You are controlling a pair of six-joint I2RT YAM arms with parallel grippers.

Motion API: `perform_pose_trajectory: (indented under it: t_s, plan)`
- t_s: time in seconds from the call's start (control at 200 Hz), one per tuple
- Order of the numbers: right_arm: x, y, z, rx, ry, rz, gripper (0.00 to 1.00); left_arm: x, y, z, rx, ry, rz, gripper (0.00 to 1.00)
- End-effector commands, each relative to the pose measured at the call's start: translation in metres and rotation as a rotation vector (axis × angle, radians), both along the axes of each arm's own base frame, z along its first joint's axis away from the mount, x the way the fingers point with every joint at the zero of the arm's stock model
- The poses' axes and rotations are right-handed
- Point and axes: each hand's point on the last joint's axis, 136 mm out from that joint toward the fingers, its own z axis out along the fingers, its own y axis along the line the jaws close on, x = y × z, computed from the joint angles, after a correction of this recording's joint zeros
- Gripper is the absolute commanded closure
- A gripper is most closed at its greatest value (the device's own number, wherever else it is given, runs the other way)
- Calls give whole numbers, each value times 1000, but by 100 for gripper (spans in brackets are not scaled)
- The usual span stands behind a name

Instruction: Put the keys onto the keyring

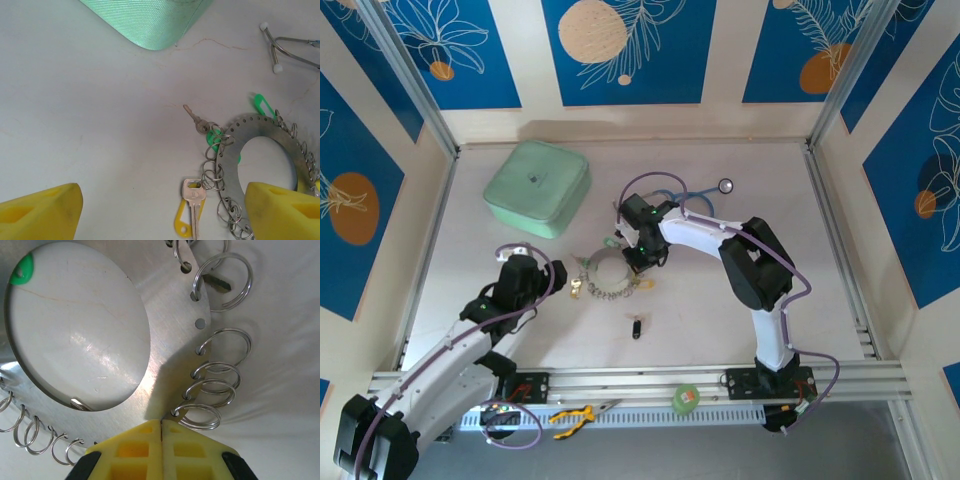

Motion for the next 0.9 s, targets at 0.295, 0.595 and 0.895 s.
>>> perform_pose_trajectory:
  t_s: [0.295, 0.595, 0.895]
  plan:
    - [-1, 3, -9, 9, 48, -24, 85, 2, 1, 5, 9, -27, 5, 16]
    - [-1, 1, -9, -6, 51, -22, 82, 2, 3, 8, 11, -40, 13, 17]
    - [-1, -5, -9, -43, 36, -15, 92, 2, 4, 8, 12, -40, 14, 17]
